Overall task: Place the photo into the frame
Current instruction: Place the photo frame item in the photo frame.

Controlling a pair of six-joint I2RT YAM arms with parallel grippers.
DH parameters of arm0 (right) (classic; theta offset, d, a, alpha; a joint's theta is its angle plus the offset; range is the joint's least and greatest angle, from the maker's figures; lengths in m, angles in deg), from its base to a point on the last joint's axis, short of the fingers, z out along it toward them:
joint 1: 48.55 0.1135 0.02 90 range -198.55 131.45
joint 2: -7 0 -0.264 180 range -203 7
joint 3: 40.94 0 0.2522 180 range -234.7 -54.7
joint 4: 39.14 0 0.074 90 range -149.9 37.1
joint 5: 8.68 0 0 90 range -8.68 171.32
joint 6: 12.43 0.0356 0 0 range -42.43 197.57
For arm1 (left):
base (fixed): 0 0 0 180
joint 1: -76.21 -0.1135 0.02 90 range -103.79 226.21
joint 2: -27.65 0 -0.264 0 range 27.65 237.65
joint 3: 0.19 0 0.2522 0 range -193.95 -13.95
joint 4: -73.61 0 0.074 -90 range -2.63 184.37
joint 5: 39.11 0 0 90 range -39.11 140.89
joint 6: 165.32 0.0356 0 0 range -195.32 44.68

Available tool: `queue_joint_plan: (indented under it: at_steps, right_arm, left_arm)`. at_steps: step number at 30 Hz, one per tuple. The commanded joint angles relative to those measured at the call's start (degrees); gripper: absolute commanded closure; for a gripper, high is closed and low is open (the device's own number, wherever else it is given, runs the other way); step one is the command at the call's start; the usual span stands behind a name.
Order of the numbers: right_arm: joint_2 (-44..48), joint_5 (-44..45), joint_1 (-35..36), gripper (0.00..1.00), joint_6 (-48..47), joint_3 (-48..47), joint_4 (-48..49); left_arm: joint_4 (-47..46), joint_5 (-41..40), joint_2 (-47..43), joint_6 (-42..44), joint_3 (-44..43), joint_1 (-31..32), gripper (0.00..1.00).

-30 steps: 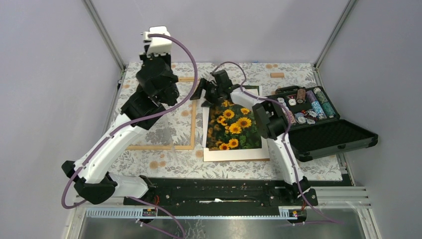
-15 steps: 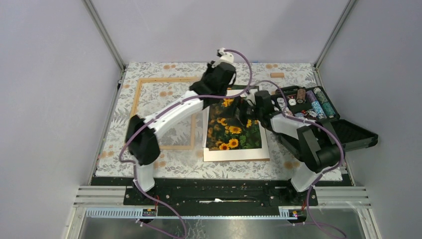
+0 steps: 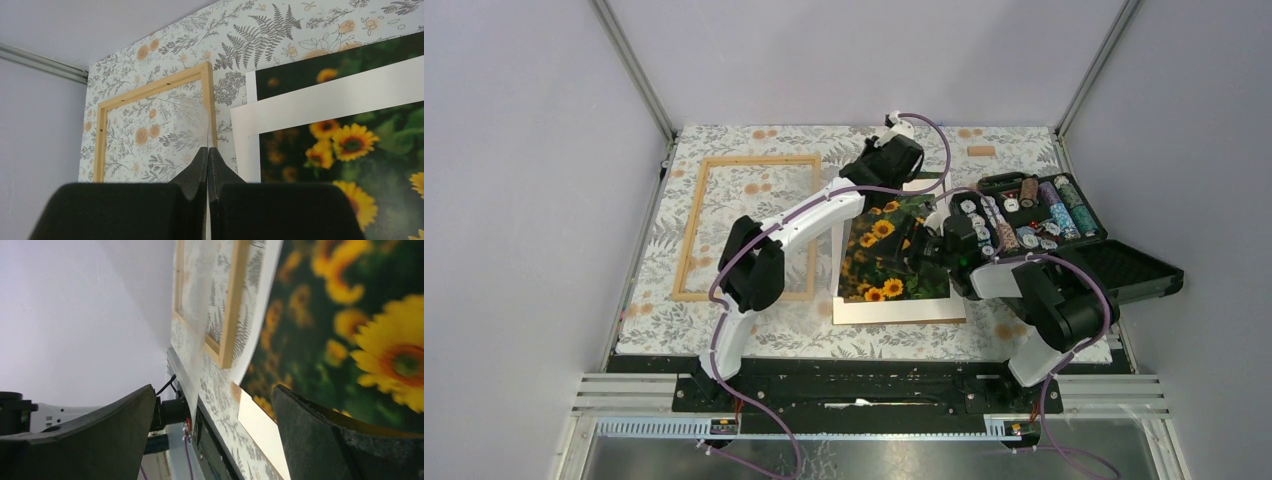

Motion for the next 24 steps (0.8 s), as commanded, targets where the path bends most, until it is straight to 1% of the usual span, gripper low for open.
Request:
queue_joint_plan:
  at_steps: [1, 2, 4, 7, 9, 13, 15, 18, 21, 22, 24]
  right_arm:
    - [0.36, 11.15, 8.45, 0.09, 0.17, -1.46, 11.21]
    - [-0.06, 13.90, 10.45, 0.11, -0.30, -2.10, 10.25]
    - [-0.76, 22.25, 14.39, 0.13, 0.56, -1.67, 9.30]
    - [-1.81, 35.76, 20.61, 0.15, 2.17, 0.95, 12.53]
    - [-3.44, 41.69, 24.08, 0.17, 1.35, 0.19, 13.10]
    - [-6.26, 49.13, 28.29, 0.27, 0.69, -2.60, 11.40]
    - [-6.66, 55.09, 30.31, 0.29, -0.75, -5.15, 7.33]
    - [-8.34, 60.13, 32.58, 0.29, -3.38, -9.26, 5.00]
    - [-9.56, 66.09, 33.94, 0.33, -2.82, -13.53, -0.86]
    - [-9.92, 66.75, 34.02, 0.34, -2.73, -14.52, -1.70]
    - [-10.72, 68.14, 34.04, 0.40, -2.64, -15.97, -2.77]
  left_arm:
    - [0.66, -0.30, 0.30, -1.95, -3.73, 0.25, 1.00]
    - [0.68, -0.60, 0.46, -1.85, -3.82, 0.31, 1.00]
    - [0.72, -1.50, 0.79, -1.67, -4.04, 0.31, 1.00]
    - [1.07, -2.48, 1.24, -2.18, -5.23, 0.32, 1.00]
    - [1.74, -2.73, 1.66, -2.93, -6.45, 0.30, 1.00]
    - [3.25, -3.04, 2.44, -4.25, -8.07, 0.30, 1.00]
    - [3.40, -3.57, 2.51, -4.89, -8.13, 0.27, 1.00]
    - [4.99, -3.71, 3.17, -6.47, -9.31, 0.32, 1.00]
    - [5.74, -4.16, 3.36, -7.05, -9.47, 0.32, 1.00]
    - [5.93, -4.19, 3.33, -7.14, -9.52, 0.31, 1.00]
    - [6.09, -4.37, 3.00, -7.18, -9.26, 0.32, 1.00]
